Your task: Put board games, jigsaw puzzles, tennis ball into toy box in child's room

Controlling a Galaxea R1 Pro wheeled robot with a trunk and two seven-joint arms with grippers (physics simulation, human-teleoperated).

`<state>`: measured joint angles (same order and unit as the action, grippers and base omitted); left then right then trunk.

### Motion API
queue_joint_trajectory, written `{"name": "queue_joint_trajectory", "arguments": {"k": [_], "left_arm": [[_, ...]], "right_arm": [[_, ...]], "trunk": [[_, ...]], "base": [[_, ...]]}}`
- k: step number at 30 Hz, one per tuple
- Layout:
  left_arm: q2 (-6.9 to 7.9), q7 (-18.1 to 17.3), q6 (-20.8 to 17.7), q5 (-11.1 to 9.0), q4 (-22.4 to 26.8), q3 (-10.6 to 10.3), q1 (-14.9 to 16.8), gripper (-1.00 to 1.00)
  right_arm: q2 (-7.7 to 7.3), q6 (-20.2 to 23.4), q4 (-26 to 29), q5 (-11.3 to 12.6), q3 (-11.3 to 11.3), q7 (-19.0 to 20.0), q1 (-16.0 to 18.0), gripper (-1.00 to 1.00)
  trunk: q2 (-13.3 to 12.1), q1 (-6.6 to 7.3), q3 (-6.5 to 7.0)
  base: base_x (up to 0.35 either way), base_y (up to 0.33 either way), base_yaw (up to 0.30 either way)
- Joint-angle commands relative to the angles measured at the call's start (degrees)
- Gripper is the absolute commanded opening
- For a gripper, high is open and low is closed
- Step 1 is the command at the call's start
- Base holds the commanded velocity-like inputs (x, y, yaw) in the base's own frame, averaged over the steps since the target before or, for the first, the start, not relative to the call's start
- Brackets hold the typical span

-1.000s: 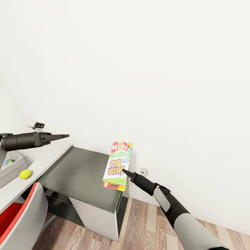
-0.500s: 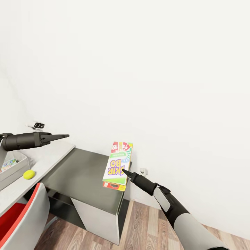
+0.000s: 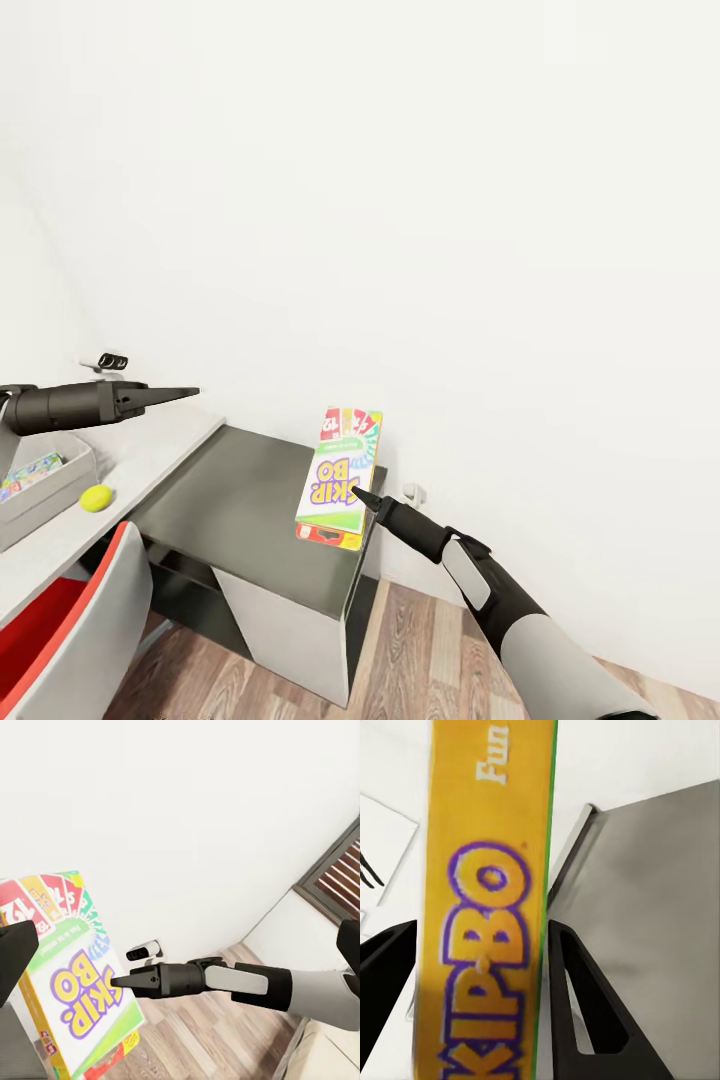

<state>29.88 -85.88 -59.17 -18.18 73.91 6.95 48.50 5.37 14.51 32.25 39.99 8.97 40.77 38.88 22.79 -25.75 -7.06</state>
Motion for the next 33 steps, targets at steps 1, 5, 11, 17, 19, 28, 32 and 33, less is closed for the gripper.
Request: {"name": "queue_joint_trajectory", "arguments": {"k": [1,5,11,17,19,28,32,33], "left_arm": [[0.02,-0.15,-0.60,-0.03,0.00,-0.01,0.05,1.00],[0.00,-0.13,-0.59,-0.02,0.00,-0.01,0.04,1.00],[0.00,-0.15,-0.59,-0.04,0.00,-0.01,0.05,1.00],[0.06,-0.15,-0.59,-0.08,0.00,-0.01,0.04,1.00],[0.02,-0.12,-0.59,-0.10,0.00,-0.01,0.04,1.00],[0.01,-0.09,-0.59,-0.10,0.00,-0.01,0.03,1.00],[0.02,-0.08,-0.57,-0.07,0.00,-0.01,0.04,1.00],[0.01,-0.08,-0.58,-0.08,0.00,-0.01,0.03,1.00]], "right_arm": [[-0.01,0.52,0.01,0.61,0.08,0.01,0.05,-1.00],[-0.01,0.52,0.01,0.61,0.08,0.02,0.05,-1.00],[-0.01,0.52,0.01,0.60,0.08,0.05,0.05,-1.00],[-0.01,0.52,0.01,0.61,0.08,0.06,0.05,-1.00],[-0.01,0.52,0.01,0.61,0.07,0.02,0.05,-1.00],[0.01,0.46,0.01,0.58,0.14,0.00,0.05,-1.00],[0.01,0.43,0.01,0.55,0.18,-0.01,0.05,-1.00],[0.00,0.43,0.01,0.54,0.17,0.00,0.05,-1.00]], "trunk": [[0.12,-0.04,-0.07],[0.12,-0.04,0.17],[0.12,-0.04,0.54],[0.12,-0.04,0.66],[0.12,-0.04,0.66],[0.12,-0.04,0.67],[0.12,-0.04,0.67],[0.12,-0.04,0.69]], "base": [[0.000,0.000,0.203],[0.025,0.000,0.210],[0.087,0.006,0.215],[0.027,0.007,0.084],[0.002,0.000,0.005],[0.000,0.000,0.001],[0.000,0.000,0.093],[0.000,0.000,0.223]]}}
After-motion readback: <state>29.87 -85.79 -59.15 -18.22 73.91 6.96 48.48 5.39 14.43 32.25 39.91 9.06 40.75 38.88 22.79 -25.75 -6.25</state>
